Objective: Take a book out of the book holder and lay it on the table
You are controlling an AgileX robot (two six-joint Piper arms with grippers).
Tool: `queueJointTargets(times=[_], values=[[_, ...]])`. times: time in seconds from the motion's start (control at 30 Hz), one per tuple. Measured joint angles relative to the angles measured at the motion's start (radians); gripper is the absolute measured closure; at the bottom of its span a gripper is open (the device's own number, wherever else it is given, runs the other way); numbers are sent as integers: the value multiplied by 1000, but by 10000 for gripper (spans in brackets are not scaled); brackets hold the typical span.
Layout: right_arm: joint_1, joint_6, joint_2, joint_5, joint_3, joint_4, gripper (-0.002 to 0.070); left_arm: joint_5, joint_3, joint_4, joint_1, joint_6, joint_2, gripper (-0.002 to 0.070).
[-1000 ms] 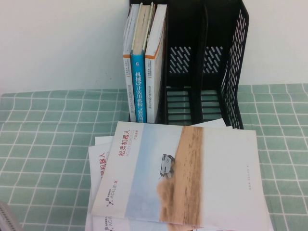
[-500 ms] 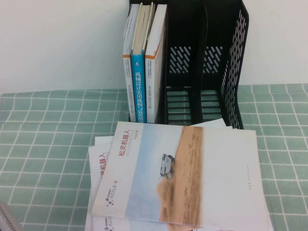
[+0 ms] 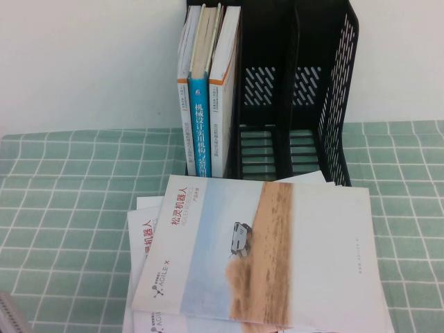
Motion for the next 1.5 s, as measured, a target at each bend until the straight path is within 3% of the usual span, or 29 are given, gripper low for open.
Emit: queueJointTargets(times=[0.23, 0.33, 0.67, 1.03, 1.3, 1.5], values=[[0, 0, 0, 0, 0, 2, 678, 1, 7, 0, 0, 0, -44, 678], [0, 2, 0, 0, 0, 3, 678, 5, 21, -24, 34, 0, -122, 678], [1, 4, 0, 0, 0, 5, 678, -105, 120, -38, 332, 0, -452, 678], [1, 2, 0, 0, 0, 5, 678, -270, 311, -167, 577, -54, -478, 678], [1, 4, 0, 0, 0, 6, 678, -285, 334, -176, 602, -46, -478, 678], [1, 4, 0, 0, 0, 6, 678, -257, 334, 90, 550, -250, -478, 678]])
